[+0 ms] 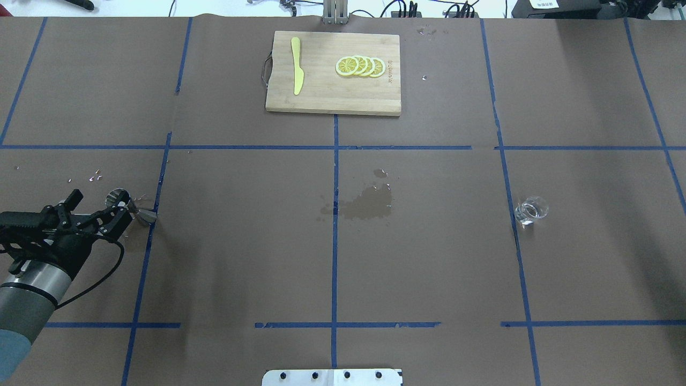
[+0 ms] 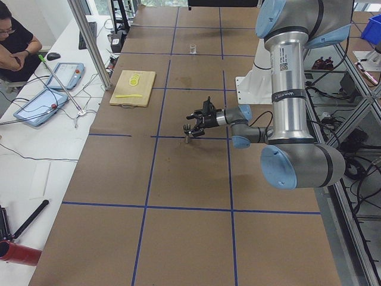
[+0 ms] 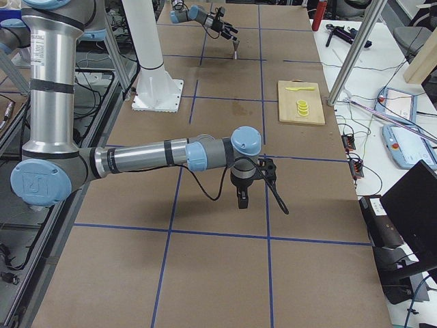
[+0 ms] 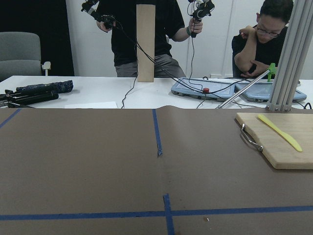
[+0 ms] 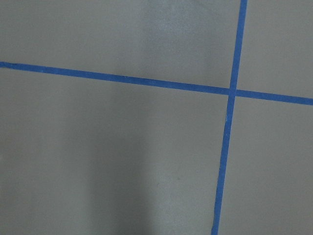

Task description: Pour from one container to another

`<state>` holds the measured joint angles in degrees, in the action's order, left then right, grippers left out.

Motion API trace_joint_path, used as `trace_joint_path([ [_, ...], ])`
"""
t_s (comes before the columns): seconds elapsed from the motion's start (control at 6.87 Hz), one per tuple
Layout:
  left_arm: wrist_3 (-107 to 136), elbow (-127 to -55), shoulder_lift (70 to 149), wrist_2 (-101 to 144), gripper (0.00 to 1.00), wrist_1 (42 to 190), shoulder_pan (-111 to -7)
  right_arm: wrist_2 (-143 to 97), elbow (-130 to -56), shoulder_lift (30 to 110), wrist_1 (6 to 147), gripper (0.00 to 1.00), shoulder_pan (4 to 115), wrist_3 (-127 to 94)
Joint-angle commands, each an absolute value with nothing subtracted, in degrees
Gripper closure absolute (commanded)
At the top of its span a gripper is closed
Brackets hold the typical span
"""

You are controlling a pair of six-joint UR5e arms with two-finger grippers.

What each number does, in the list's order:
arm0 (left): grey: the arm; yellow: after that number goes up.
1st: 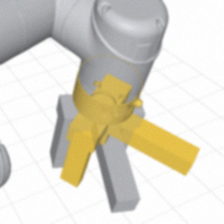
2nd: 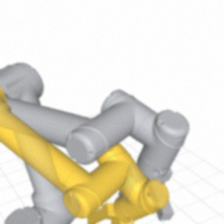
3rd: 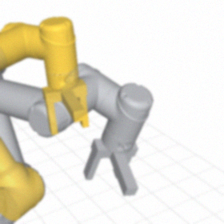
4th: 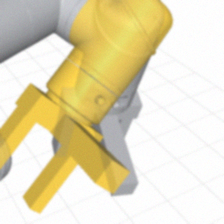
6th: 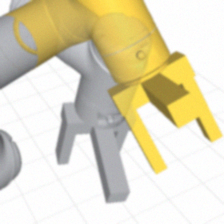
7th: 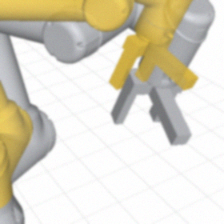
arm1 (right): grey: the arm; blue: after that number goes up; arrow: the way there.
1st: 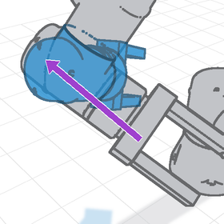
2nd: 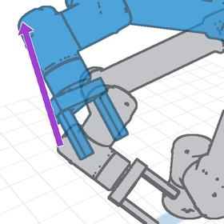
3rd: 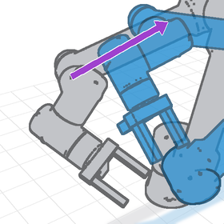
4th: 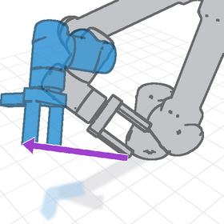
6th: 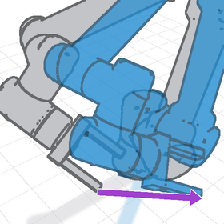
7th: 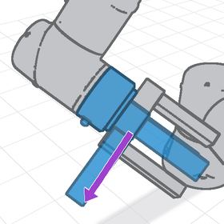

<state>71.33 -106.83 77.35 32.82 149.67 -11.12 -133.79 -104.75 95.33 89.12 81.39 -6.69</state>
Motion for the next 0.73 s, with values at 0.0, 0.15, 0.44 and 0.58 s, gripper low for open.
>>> trace_joint_path([
  [0.0,72.6,-104.9,77.9,29.8,0.01,149.7,-9.1,-133.9,-104.6,95.4,89.1,0.0,81.4,-6.7],
  [0.15,72.9,-103.3,78.3,29.6,0.01,149.7,-8.8,-133.9,-104.5,95.4,89.1,0.0,81.5,-6.7],
  [0.44,73.3,-102.0,79.8,28.6,0.01,149.8,-8.6,-133.9,-104.4,95.4,89.1,0.0,81.5,-6.7],
  [0.58,73.2,-101.4,81.2,28.6,0.01,149.7,-8.6,-133.8,-104.3,95.4,89.1,0.0,81.5,-6.7],
])
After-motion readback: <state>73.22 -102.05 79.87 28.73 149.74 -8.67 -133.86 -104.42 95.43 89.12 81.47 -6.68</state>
